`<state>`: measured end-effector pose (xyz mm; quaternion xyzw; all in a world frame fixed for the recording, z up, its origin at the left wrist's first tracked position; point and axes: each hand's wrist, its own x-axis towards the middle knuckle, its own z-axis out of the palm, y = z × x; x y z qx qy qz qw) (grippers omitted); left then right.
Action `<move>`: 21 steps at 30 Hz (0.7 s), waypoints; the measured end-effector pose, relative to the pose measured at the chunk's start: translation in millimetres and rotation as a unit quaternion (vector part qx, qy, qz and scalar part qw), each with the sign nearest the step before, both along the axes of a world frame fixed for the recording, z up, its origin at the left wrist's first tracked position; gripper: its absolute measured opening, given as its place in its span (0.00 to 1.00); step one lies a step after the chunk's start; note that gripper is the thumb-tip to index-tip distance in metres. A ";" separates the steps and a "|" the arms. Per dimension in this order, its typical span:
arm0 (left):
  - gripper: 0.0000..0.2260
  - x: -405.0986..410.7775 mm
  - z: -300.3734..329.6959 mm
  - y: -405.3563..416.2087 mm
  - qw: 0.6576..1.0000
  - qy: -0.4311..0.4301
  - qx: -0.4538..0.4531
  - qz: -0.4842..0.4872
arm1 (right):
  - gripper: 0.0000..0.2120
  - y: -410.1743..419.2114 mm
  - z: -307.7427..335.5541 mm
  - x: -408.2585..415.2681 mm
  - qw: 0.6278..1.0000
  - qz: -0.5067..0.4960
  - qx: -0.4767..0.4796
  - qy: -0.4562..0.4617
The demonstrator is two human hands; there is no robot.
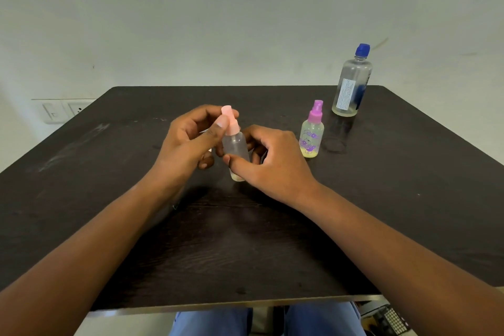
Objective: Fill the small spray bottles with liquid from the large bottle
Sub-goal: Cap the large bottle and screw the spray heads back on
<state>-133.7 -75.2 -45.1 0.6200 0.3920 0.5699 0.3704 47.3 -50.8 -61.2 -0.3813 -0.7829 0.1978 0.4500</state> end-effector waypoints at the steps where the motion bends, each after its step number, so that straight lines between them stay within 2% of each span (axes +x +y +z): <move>1: 0.15 1.2 -0.1 0.4 1.000 -0.003 0.002 0.010 | 0.12 -0.1 0.0 0.0 1.000 0.000 -0.001 -0.003; 4: 0.18 3.2 -0.1 1.5 1.000 0.004 0.003 0.030 | 0.11 -0.7 -0.7 -0.2 1.000 0.002 0.000 -0.011; 8: 0.08 -0.9 0.5 -0.2 0.999 0.032 0.010 0.010 | 0.12 -0.3 -1.0 0.4 1.000 0.006 -0.002 0.004; 15: 0.16 2.0 1.1 -0.3 0.999 0.025 0.008 0.033 | 0.10 -1.6 -0.5 0.2 1.000 0.008 0.002 -0.009; 19: 0.10 -1.9 0.8 -1.9 0.999 0.048 0.010 0.011 | 0.12 -0.6 -1.1 0.5 1.000 0.005 0.001 0.000; 21: 0.12 -3.1 1.0 -2.4 0.999 0.048 0.009 0.003 | 0.13 -0.6 -0.9 0.5 1.000 0.002 0.004 0.002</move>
